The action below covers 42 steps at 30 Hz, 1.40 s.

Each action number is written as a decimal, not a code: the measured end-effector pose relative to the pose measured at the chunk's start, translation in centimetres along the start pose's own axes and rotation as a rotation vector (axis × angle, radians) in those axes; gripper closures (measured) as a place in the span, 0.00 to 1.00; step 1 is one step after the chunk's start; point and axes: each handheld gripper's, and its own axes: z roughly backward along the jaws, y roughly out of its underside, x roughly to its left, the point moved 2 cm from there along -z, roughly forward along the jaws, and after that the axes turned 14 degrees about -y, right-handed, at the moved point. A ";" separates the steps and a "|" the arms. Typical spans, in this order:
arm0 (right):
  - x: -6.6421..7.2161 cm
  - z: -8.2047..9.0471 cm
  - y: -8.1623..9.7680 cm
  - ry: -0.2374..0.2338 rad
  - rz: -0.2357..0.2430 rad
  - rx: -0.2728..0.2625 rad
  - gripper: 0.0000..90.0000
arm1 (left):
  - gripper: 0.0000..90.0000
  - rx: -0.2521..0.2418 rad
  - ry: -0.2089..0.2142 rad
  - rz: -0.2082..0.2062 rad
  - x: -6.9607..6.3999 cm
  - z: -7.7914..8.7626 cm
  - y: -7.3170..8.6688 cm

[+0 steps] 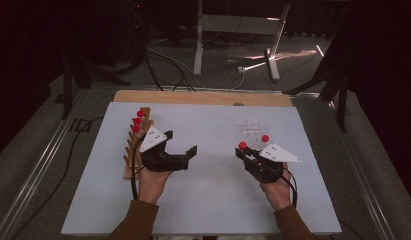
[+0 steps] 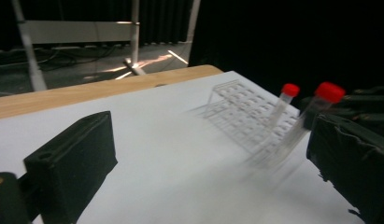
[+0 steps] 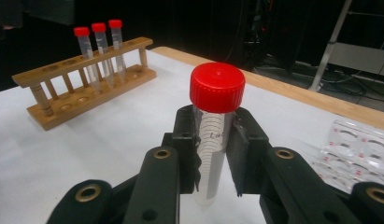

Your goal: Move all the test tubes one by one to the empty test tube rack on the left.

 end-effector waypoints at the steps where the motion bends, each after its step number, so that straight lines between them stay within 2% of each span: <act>1: 0.2 -0.1 0.0 -0.004 0.001 0.002 0.82 | 0.03 0.002 0.008 -0.004 -0.4 -0.2 -0.1; 6: 0.7 -0.7 0.0 -0.017 0.009 0.015 0.82 | 0.04 0.010 0.042 -0.021 -1.9 -1.0 -0.4; 22: 1.5 -1.7 0.3 -0.040 0.018 0.044 0.82 | 0.09 0.025 0.104 -0.071 -5.3 -2.3 -0.6; 29: 1.9 -2.1 0.5 -0.051 0.024 0.056 0.82 | 0.20 0.052 0.123 -0.099 -6.8 -3.1 -0.4; 33: 2.0 -2.3 0.5 -0.057 0.027 0.059 0.82 | 0.32 0.063 0.143 -0.124 -7.6 -3.6 -0.2; 36: 2.1 -2.3 0.5 -0.061 0.029 0.060 0.82 | 0.39 0.074 0.147 -0.126 -7.9 -4.1 0.0; 42: 2.2 -2.3 0.6 -0.067 0.030 0.065 0.82 | 0.60 0.096 0.164 -0.126 -8.0 -4.8 0.3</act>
